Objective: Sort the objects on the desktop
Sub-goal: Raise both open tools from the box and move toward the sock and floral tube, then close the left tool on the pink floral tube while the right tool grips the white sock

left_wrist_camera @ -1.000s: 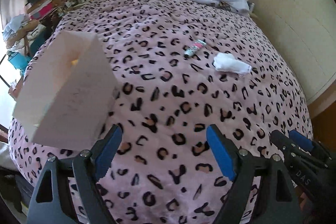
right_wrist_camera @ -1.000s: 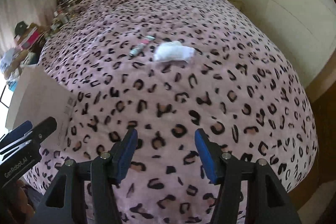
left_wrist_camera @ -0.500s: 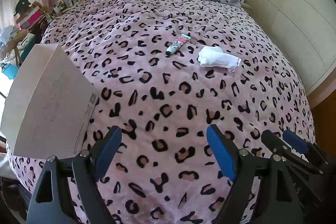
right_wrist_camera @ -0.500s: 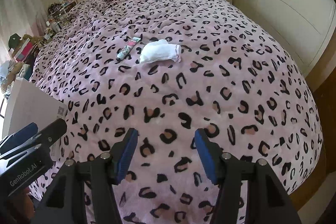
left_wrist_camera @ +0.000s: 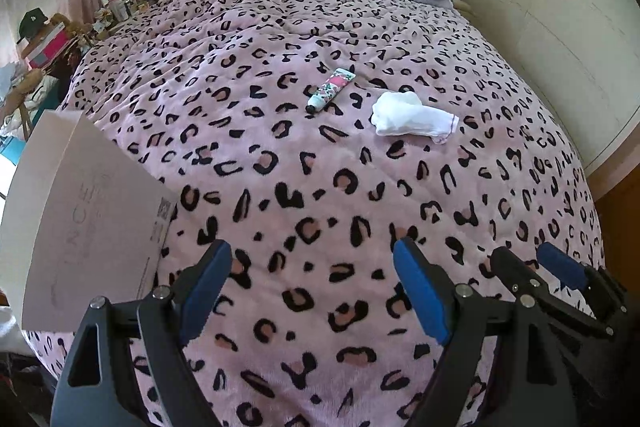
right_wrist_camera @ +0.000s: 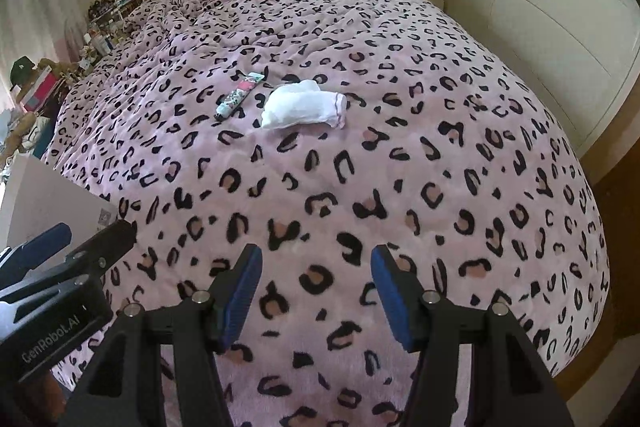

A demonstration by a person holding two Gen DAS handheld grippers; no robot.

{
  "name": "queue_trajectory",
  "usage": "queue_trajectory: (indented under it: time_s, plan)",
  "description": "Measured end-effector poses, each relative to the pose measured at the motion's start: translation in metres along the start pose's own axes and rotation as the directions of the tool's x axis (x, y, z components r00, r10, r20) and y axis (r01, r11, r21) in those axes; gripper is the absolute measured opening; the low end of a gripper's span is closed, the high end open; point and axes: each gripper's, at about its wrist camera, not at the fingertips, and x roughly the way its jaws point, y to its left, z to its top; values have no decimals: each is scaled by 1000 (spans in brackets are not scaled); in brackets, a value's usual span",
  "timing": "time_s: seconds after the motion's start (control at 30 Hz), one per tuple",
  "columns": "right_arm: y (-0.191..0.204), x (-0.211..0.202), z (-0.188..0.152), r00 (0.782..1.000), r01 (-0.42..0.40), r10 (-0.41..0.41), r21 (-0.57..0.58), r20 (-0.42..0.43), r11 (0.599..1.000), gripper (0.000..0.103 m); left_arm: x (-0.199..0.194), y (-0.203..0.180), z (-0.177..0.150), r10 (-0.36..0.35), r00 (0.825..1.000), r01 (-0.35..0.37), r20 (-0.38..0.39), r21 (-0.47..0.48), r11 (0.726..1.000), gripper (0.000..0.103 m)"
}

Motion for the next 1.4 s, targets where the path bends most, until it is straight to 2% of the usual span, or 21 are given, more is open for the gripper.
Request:
queue_trajectory:
  time_s: [0.27, 0.43, 0.5, 0.57, 0.67, 0.8, 0.9, 0.97, 1.07, 1.13, 1.2, 1.3, 1.4]
  plan:
    - [5, 19, 44, 1000, 11, -11, -1, 25, 1000, 58, 25, 1, 46, -5, 1000, 5, 14, 23, 1000, 85]
    - [2, 48, 70, 1000, 18, -18, 14, 23, 1000, 58, 64, 7, 82, -71, 997, 71, -1, 35, 997, 92]
    - [-1, 62, 76, 1000, 9, -10, 23, 16, 1000, 58, 86, 8, 93, -29, 1000, 29, -8, 52, 998, 92]
    - [-6, 82, 84, 1000, -10, 11, 48, -16, 999, 58, 106, 7, 102, -16, 1000, 17, -17, 71, 997, 92]
    - [-14, 108, 100, 997, -64, 69, 104, -41, 993, 58, 144, 9, 123, -37, 997, 42, -70, 70, 997, 92]
    - [-23, 132, 131, 988, -118, 133, 170, -79, 978, 58, 187, 4, 154, -19, 994, 29, -108, 93, 995, 92]
    - [-23, 158, 151, 976, -92, 130, 207, -176, 974, 62, 215, -3, 176, -15, 992, 28, -123, 103, 994, 92]
    - [-24, 174, 156, 966, -75, 131, 246, -222, 966, 62, 230, -10, 189, 3, 995, 10, -103, 128, 992, 92]
    - [-21, 194, 156, 964, -29, 102, 283, -246, 959, 62, 251, -20, 200, 51, 994, -34, -96, 175, 984, 92]
    - [-21, 205, 155, 966, -9, 90, 314, -243, 949, 62, 266, -23, 202, 48, 993, -27, -108, 186, 982, 92]
    - [-22, 216, 155, 959, -33, 134, 370, -251, 928, 62, 279, -25, 203, 34, 991, -10, -128, 186, 982, 92]
    - [-22, 225, 156, 944, -118, 246, 469, -219, 875, 62, 291, -25, 199, 42, 991, -16, -128, 194, 981, 92]
    - [-12, 231, 163, 947, -135, 249, 452, -202, 882, 62, 297, -21, 196, 31, 991, -9, -127, 172, 985, 92]
